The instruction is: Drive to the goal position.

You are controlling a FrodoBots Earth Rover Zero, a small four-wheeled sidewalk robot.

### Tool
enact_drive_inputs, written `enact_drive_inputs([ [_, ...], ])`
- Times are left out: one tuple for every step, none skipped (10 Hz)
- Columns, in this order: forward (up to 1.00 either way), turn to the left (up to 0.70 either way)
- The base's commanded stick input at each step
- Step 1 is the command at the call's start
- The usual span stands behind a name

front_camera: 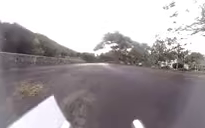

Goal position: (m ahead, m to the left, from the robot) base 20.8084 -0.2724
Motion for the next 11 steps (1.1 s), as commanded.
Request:
enact_drive_inputs([
  [1.0, 0.0],
  [1.0, 0.0],
  [1.0, 0.0],
  [1.0, 0.0],
  [1.0, 0.0],
  [1.0, 0.0],
  [1.0, 0.0],
  [1.0, 0.0],
  [1.0, 0.0],
  [1.0, 0.0],
  [1.0, 0.0],
])
